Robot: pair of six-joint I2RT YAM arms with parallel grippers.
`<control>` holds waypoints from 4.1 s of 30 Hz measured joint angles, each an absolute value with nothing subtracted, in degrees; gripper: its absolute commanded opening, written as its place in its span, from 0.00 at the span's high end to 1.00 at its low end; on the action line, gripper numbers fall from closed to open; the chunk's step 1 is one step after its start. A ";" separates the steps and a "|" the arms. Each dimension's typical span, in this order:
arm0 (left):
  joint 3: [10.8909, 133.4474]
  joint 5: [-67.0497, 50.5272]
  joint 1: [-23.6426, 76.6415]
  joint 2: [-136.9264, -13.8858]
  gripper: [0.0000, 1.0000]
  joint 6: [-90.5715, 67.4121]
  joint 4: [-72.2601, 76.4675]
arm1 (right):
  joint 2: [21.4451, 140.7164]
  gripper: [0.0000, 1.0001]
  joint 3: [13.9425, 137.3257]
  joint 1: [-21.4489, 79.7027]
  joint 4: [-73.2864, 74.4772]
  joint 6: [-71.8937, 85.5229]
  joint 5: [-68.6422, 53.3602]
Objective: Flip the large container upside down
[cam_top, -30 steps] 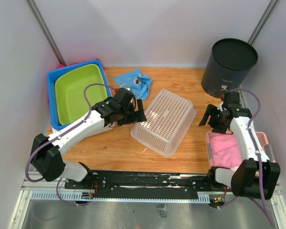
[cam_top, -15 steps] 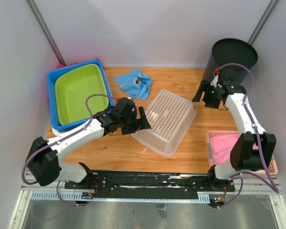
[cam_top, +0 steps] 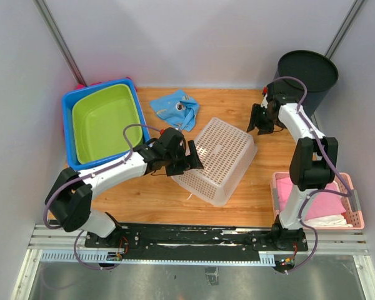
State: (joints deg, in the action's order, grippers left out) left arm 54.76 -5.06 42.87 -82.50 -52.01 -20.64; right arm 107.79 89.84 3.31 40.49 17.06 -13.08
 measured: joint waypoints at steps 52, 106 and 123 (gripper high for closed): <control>58.39 -9.10 41.89 -80.71 0.01 -39.31 -28.36 | 77.82 0.44 59.81 0.47 43.53 17.96 -0.58; 89.58 -21.74 35.00 -114.65 0.01 -34.65 -20.05 | 61.95 0.25 54.70 9.76 37.67 20.14 5.21; 99.48 -27.88 36.67 -123.37 0.01 -38.19 -17.63 | 55.55 0.25 57.28 -3.51 42.28 19.22 -0.03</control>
